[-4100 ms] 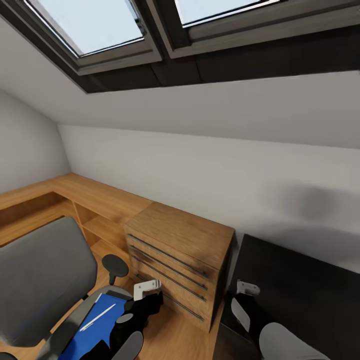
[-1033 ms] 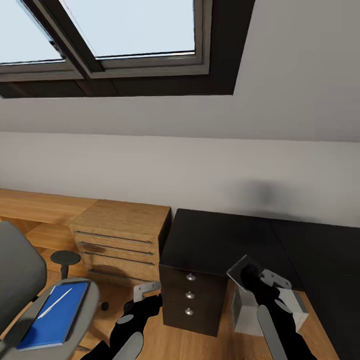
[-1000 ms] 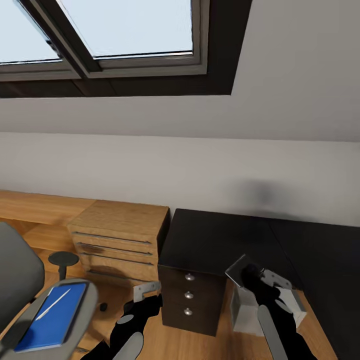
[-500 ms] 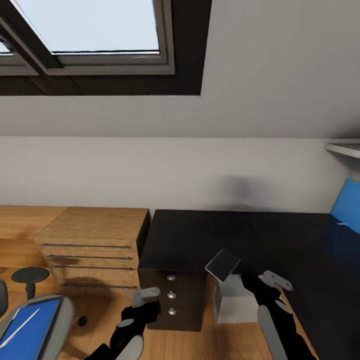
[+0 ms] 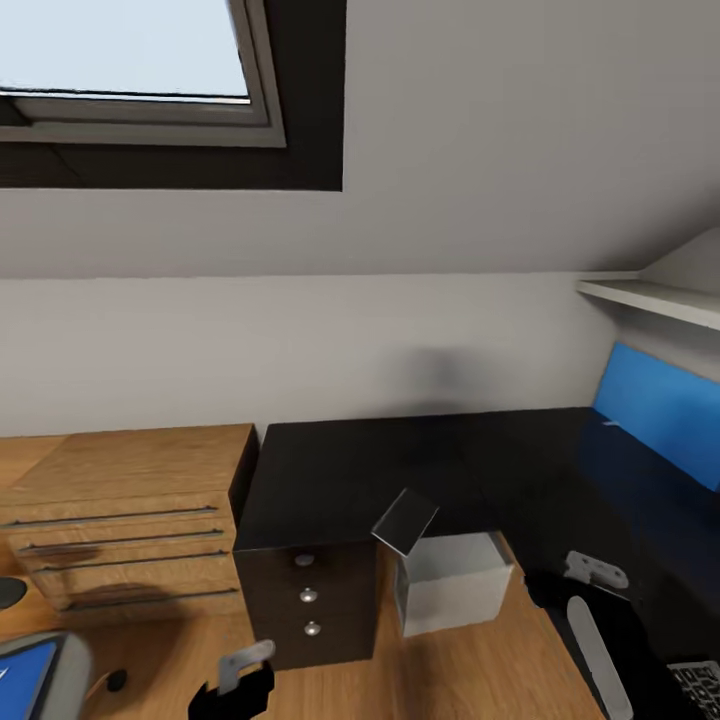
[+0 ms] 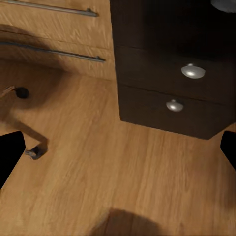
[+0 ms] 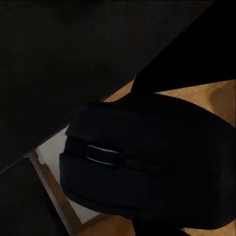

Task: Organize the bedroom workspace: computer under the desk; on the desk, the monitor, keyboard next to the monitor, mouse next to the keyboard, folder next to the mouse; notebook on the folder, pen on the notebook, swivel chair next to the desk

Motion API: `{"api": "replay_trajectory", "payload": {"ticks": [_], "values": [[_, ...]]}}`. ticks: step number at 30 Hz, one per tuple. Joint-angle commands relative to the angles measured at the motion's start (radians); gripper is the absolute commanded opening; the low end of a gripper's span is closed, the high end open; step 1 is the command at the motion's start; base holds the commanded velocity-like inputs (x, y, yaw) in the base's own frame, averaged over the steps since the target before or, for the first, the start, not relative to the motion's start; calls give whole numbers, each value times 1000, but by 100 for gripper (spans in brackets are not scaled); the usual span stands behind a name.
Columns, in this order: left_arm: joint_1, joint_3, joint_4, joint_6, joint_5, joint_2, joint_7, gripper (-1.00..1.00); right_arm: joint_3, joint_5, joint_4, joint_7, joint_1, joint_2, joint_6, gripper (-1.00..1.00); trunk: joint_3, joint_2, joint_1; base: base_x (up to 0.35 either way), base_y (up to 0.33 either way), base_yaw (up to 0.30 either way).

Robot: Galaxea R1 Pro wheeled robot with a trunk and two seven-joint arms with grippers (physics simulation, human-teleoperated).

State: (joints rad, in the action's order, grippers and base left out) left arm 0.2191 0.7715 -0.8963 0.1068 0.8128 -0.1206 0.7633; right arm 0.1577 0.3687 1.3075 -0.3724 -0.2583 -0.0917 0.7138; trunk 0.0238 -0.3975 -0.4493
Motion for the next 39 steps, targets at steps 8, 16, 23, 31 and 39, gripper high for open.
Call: {"api": "replay_trajectory", "payload": {"ticks": [8, 16, 23, 31, 39], "values": [[-3, 76, -1, 76, 11, -17, 3, 100, 40, 19, -161, 61, -86, -191, 94, -100, 2, -2, -1, 0, 0, -291], [-3, 107, -1, 91, 10, -19, 3, 100, 40, 11, -343, 65, -177, -213, 62, -100, 2, -2, -1, 0, 0, -291], [-3, 109, 0, 88, 13, -18, 2, 100, 26, 3, -351, 65, -180, -211, 25, -100, 2, -2, -1, 0, 0, -172], [-3, 119, 5, 89, 17, -17, 4, 100, -129, -123, -351, 56, -180, -188, -56, -100, 2, -2, -1, 0, 0, -12], [-3, 120, 5, 89, 17, -18, 4, 100, -139, -145, -352, 55, -180, -167, -63, -100, 2, -2, -1, 8, 0, 0]]}}
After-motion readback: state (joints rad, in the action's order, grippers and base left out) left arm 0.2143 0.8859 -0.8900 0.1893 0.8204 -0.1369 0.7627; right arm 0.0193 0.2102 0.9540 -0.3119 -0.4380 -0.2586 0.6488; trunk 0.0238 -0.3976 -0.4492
